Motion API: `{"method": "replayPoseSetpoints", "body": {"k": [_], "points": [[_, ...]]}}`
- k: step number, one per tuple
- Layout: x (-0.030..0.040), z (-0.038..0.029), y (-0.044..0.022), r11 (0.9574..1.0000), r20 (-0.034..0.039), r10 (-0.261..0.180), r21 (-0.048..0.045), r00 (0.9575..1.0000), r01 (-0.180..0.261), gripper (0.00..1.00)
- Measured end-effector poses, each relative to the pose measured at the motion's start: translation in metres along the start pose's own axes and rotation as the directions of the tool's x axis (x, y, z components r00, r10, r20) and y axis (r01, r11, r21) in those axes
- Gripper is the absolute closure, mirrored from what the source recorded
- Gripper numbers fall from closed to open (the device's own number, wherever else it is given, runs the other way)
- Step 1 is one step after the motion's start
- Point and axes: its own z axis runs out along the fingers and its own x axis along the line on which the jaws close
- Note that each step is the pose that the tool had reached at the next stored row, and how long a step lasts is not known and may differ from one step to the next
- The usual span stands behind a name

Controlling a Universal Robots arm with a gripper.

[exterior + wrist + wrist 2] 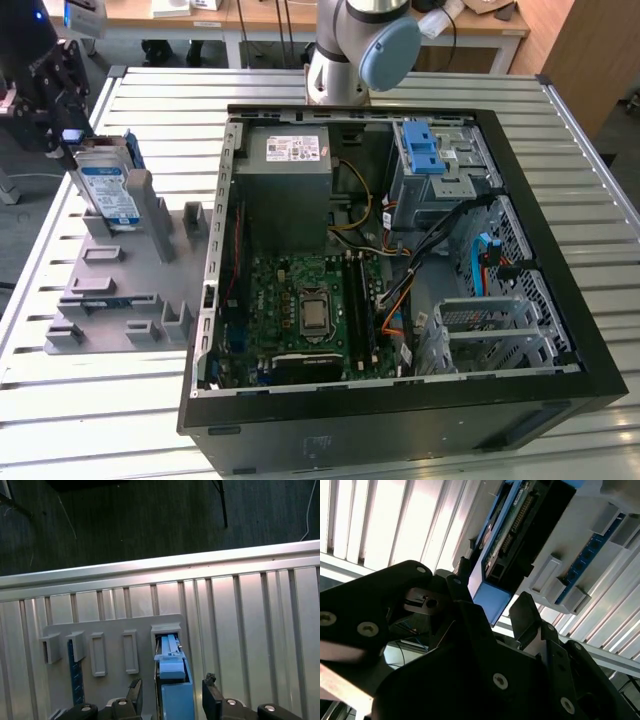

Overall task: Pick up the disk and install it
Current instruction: 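Pick up the disk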

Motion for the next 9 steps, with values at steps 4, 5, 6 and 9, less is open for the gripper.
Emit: {"method": "replayPoseSetpoints", "body": {"k": [4, 5, 6, 9], "points": [[0.0000, 0.0003, 0.0001, 1.0000, -0.0001, 0.000, -0.0002, 1.0000, 0.000, 0.49], [0.0000, 0.0004, 0.0001, 1.0000, -0.0001, 0.000, -0.0001, 1.0000, 0.000, 0.49], [0.0000, 0.0004, 0.0001, 1.0000, -0.0001, 0.000, -0.0001, 1.0000, 0.000, 0.49], [0.0000, 0.0011, 0.0001, 1.0000, 0.0004, -0.009, 0.0004, 1.0000, 0.009, 0.49]]}}
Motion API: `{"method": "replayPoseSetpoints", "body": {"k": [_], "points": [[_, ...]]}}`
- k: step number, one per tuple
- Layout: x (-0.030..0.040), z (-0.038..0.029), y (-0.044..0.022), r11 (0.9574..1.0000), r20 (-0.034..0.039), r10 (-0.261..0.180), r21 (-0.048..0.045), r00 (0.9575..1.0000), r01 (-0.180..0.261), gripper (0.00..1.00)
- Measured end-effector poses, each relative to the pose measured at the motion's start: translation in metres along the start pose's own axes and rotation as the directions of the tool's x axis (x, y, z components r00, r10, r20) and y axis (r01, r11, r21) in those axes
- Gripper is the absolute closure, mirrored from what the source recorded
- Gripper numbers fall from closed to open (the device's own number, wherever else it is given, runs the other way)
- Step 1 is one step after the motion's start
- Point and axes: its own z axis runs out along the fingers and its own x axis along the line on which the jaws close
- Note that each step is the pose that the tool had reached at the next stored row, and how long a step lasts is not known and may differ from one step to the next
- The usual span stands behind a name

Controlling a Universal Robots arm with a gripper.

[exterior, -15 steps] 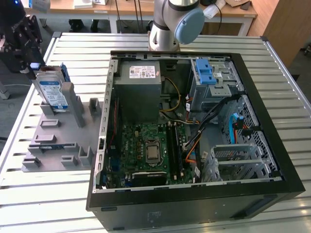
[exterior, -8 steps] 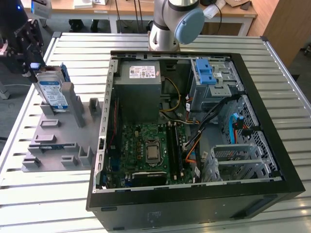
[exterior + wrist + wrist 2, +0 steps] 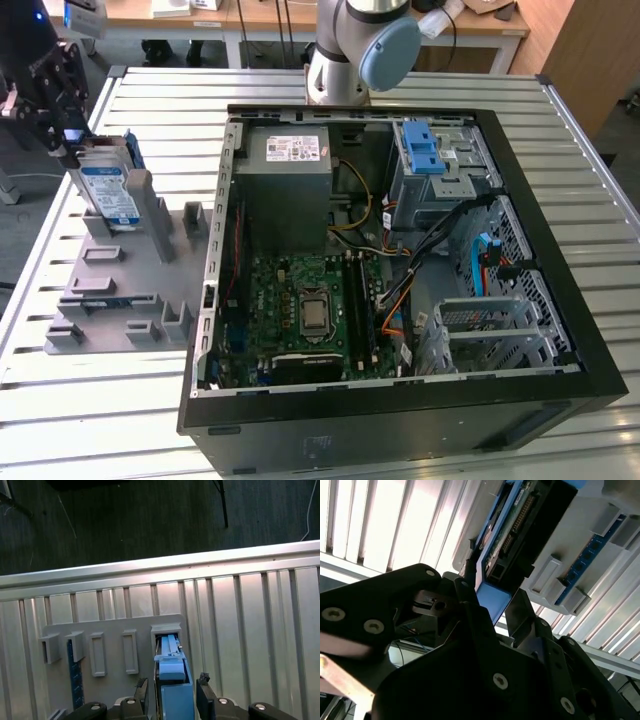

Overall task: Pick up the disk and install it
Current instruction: 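Pick up the disk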

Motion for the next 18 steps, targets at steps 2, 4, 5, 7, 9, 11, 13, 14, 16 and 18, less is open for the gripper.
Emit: {"method": "replayPoseSetpoints", "body": {"k": [2, 4, 5, 7, 9, 11, 13, 14, 16, 18], "points": [[0.0000, 0.0012, 0.0002, 0.9999, 0.0005, -0.011, 0.0002, 0.9999, 0.011, 0.49], [0.0000, 0.0031, 0.0003, 0.9999, 0.0005, -0.014, 0.0000, 0.9999, 0.014, 0.49], [0.0000, 0.0041, 0.0004, 0.9999, 0.0004, -0.014, -0.0002, 0.9999, 0.014, 0.49], [-0.0001, 0.0062, 0.0006, 0.9999, 0.0004, -0.014, -0.0004, 0.9999, 0.014, 0.49], [-0.0001, 0.0076, 0.0008, 0.9999, 0.0003, -0.014, -0.0007, 0.9999, 0.014, 0.49], [0.0000, 0.0082, 0.0012, 0.9999, 0.0004, -0.014, -0.0007, 0.9999, 0.014, 0.49], [0.0000, 0.0087, 0.0014, 0.9999, 0.0004, -0.015, -0.0007, 0.9999, 0.015, 0.49], [0.0000, 0.0089, 0.0015, 0.9999, 0.0004, -0.015, -0.0007, 0.9999, 0.015, 0.49], [-0.0001, 0.0093, 0.0016, 0.9999, 0.0004, -0.015, -0.0007, 0.9999, 0.015, 0.51], [-0.0001, 0.0097, 0.0016, 0.9999, 0.0004, -0.015, -0.0006, 0.9999, 0.015, 0.58]]}}
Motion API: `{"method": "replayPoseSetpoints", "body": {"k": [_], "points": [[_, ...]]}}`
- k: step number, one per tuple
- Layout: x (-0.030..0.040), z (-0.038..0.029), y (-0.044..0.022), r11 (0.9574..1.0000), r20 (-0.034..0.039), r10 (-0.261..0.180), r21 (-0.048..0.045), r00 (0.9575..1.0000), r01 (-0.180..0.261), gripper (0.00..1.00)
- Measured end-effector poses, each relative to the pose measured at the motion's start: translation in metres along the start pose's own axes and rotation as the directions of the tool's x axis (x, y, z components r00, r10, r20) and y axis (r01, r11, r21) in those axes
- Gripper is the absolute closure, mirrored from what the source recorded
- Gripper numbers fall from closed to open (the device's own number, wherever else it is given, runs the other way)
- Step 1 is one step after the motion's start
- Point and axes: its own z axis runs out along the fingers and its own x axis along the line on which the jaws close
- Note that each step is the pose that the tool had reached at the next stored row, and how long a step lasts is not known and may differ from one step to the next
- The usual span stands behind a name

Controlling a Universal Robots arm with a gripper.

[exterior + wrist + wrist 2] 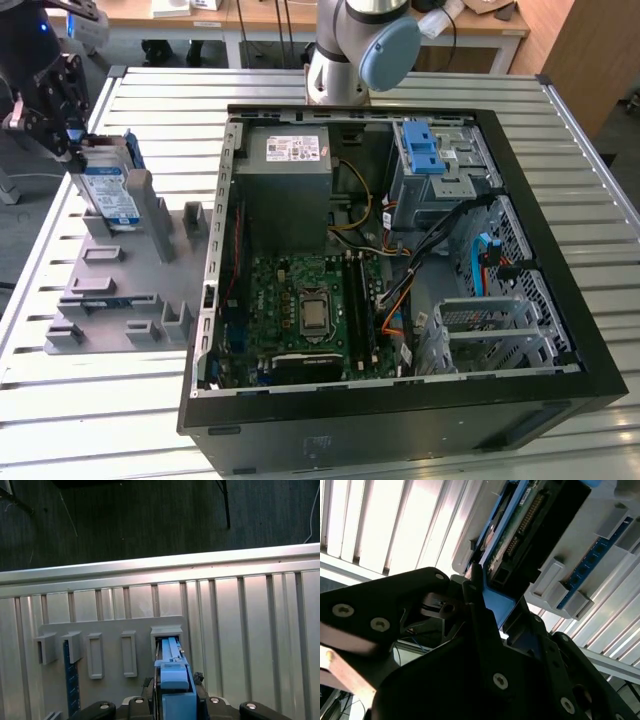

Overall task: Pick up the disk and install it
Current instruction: 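Pick up the disk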

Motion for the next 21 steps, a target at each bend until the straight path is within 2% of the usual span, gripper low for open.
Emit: {"method": "replayPoseSetpoints", "body": {"k": [17, 21], "points": [[0.0019, 0.0005, 0.0000, 1.0000, -0.0009, 0.000, 0.0001, 1.0000, 0.000, 0.58], [0.0019, 0.0005, 0.0000, 1.0000, -0.0009, 0.000, 0.0001, 1.0000, 0.000, 0.63]]}}
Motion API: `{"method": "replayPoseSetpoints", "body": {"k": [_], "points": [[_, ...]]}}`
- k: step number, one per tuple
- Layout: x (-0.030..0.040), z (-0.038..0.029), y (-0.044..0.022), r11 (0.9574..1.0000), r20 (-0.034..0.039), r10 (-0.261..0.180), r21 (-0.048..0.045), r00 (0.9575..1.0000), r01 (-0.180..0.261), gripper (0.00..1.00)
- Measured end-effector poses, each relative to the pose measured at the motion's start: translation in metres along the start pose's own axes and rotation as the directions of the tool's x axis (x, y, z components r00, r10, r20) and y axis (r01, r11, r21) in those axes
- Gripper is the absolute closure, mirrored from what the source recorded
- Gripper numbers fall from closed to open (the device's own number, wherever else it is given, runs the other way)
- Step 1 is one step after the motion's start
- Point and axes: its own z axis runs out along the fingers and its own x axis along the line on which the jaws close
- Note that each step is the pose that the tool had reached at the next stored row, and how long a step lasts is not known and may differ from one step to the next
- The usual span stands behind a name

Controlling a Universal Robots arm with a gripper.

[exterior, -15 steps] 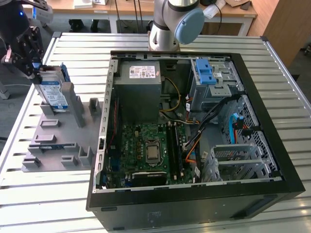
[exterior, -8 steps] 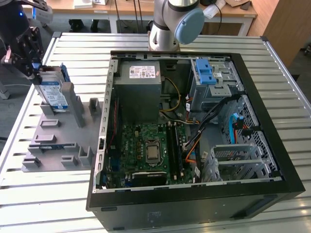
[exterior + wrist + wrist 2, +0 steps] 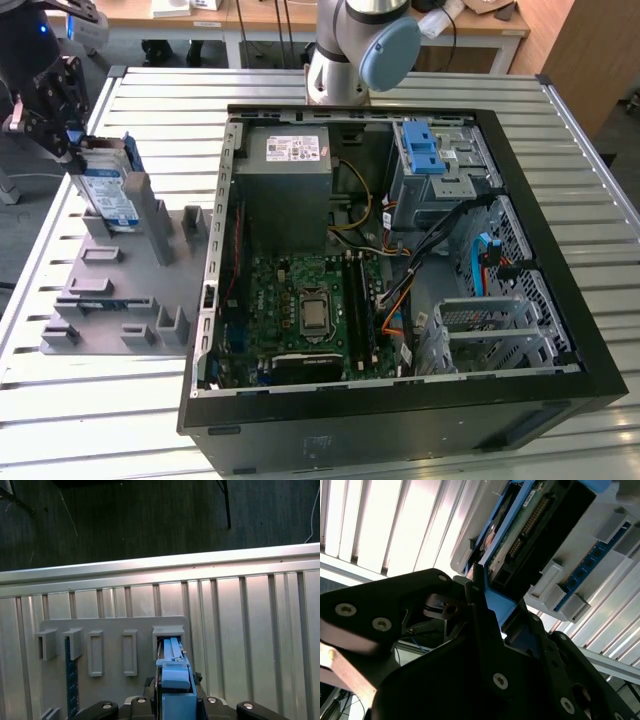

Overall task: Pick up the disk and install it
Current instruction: 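Pick up the disk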

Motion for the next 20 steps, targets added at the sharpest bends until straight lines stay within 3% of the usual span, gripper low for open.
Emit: {"method": "replayPoseSetpoints", "body": {"k": [8, 16, 20], "points": [[0.0001, 0.0000, 0.0000, 1.0000, 0.0000, -0.001, 0.0000, 1.0000, 0.001, 0.63], [0.0002, 0.0000, 0.0000, 0.9979, 0.0020, -0.065, 0.0014, 0.9979, 0.065, 0.63], [0.0002, 0.0000, 0.0000, 0.9975, 0.0022, -0.070, 0.0016, 0.9975, 0.070, 0.63]]}}
